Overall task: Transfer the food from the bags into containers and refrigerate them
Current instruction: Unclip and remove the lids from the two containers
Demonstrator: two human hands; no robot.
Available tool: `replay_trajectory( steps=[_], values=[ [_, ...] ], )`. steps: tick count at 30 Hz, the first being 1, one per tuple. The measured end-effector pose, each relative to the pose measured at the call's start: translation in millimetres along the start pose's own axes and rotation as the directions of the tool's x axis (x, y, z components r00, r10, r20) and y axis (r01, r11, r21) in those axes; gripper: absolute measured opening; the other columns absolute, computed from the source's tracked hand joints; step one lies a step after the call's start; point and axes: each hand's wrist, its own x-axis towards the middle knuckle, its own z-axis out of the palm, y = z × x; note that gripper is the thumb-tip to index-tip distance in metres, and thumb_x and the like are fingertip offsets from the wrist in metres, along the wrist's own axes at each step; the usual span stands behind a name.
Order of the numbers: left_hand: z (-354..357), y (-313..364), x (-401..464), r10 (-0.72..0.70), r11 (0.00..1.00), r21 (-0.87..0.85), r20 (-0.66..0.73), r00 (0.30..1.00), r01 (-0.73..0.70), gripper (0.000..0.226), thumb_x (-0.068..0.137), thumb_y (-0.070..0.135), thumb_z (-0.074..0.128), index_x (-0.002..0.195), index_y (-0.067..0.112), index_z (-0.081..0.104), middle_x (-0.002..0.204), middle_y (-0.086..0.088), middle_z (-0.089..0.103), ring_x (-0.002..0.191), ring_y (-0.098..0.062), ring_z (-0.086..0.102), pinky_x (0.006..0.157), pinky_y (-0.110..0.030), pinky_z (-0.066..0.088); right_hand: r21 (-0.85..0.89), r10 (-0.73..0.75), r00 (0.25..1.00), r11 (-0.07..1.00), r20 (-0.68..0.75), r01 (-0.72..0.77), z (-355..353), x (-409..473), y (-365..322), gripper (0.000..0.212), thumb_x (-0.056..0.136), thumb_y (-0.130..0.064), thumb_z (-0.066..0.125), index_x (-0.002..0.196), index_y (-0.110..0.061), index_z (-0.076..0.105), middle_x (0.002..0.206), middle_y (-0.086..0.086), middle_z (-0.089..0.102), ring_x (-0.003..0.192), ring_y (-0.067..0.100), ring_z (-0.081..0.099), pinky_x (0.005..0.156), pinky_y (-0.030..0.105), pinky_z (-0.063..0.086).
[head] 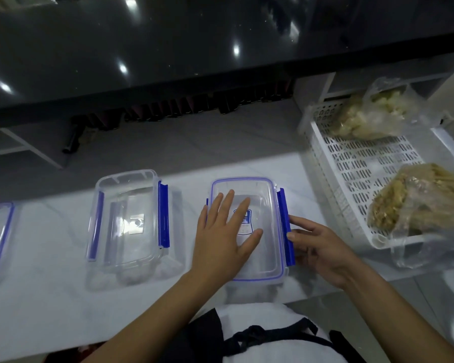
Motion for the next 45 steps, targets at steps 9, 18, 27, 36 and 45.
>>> replay_trajectory(
  steps=[9, 18, 27, 36, 45],
  values=[
    [-17, 5, 15, -0.084, 0.804, -0.589, 0.017, 0.996, 0.078, 0.075, 0.081, 0.062, 0.058, 0.146, 0.058, 0.021, 0.164, 0.024, -0.008, 0.15, -0.001, -0.003, 0.119, -0.038, 0.012, -0.703, -0.39, 0.916, 0.626, 0.095, 0.339, 7, -29, 8, 0.085, 0.074, -0.046, 0.082, 0.142, -0.061, 0.033, 0.155, -0.031, 0.024, 0.142, -0.013, 0.021, 0.111, 0.019, 0.028],
    [-21, -27, -11, 0.046, 0.957, -0.287, 0.267, 0.963, 0.034, 0.118, 0.066, 0.075, 0.073, 0.15, 0.057, -0.008, 0.156, 0.033, -0.024, 0.149, 0.0, -0.012, 0.117, -0.034, 0.005, -0.978, -0.306, 0.935, 0.046, 0.179, 0.202, 5, -12, 1, 0.094, 0.067, -0.083, 0.059, 0.145, -0.065, 0.008, 0.166, -0.015, -0.006, 0.15, 0.008, -0.017, 0.121, 0.037, -0.002],
    [-9, -18, 18, 0.055, 0.949, -0.315, 0.203, 0.978, 0.013, 0.113, 0.07, 0.06, 0.081, 0.152, 0.052, 0.003, 0.162, 0.02, 0.005, 0.148, -0.009, 0.009, 0.118, -0.033, 0.017, -0.972, -0.381, 0.909, 0.089, 0.17, 0.219, -8, 20, -19, 0.096, 0.069, -0.068, 0.074, 0.134, -0.073, 0.004, 0.167, -0.009, 0.007, 0.153, 0.016, 0.0, 0.122, 0.044, 0.011],
    [-4, -12, 26, 0.046, 0.901, -0.431, 0.193, 0.98, 0.043, 0.112, 0.072, 0.055, 0.082, 0.153, 0.05, 0.006, 0.161, 0.025, -0.006, 0.15, -0.005, 0.001, 0.122, -0.038, 0.019, -0.902, -0.462, 0.876, 0.308, 0.136, 0.303, -14, 27, -9, 0.103, 0.067, -0.052, 0.085, 0.151, -0.05, 0.026, 0.164, -0.013, 0.019, 0.152, 0.013, 0.012, 0.122, 0.042, 0.02],
    [-42, -17, 4, 0.037, 0.912, -0.41, 0.142, 0.989, 0.024, 0.113, 0.072, 0.058, 0.08, 0.153, 0.053, 0.0, 0.162, 0.026, -0.012, 0.153, -0.008, -0.011, 0.125, -0.05, 0.015, -0.871, -0.573, 0.799, 0.283, 0.182, 0.401, 17, -1, -11, 0.096, 0.07, -0.053, 0.082, 0.149, -0.052, 0.026, 0.16, -0.021, 0.016, 0.15, 0.005, 0.006, 0.119, 0.033, 0.011]
  ],
)
